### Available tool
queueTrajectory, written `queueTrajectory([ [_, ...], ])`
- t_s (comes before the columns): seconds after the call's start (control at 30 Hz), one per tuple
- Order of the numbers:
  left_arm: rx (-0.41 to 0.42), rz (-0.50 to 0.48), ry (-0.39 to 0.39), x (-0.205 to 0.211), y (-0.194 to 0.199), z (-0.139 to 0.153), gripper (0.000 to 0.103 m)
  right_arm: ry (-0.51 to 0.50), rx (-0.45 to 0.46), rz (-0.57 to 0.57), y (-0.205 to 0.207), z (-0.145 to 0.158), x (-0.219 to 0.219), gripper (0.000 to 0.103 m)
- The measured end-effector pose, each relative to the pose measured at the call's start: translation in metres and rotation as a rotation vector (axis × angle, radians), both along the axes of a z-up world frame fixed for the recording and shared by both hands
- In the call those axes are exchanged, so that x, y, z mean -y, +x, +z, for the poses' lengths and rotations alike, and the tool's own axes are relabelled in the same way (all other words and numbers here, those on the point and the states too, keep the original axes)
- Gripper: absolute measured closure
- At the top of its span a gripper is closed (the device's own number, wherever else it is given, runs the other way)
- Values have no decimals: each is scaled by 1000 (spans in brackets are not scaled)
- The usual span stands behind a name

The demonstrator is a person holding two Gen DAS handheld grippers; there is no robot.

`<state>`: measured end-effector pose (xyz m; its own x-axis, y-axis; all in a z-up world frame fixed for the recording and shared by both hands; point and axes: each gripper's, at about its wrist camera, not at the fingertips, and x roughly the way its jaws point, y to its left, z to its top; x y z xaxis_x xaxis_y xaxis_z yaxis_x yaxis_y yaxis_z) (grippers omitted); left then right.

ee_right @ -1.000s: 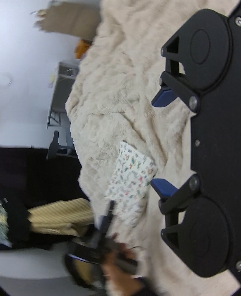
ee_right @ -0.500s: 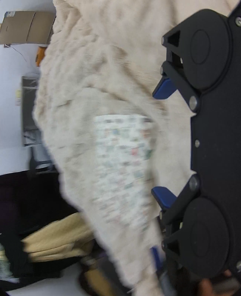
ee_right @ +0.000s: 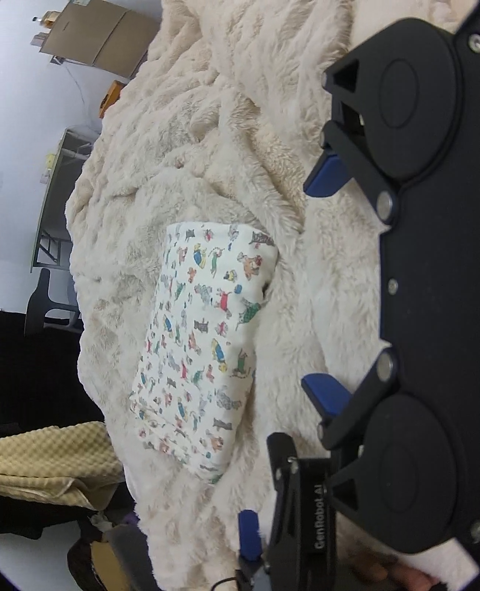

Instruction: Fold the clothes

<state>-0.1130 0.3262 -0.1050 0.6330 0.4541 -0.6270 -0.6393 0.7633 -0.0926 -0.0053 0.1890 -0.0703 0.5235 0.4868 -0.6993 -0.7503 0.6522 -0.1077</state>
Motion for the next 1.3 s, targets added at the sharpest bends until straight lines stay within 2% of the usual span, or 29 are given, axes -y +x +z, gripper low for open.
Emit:
queueTrajectory([
  [1.3, -5, -23, 24, 4, 2, 0, 0, 1, -17, -2, 1, -1, 2, 0],
])
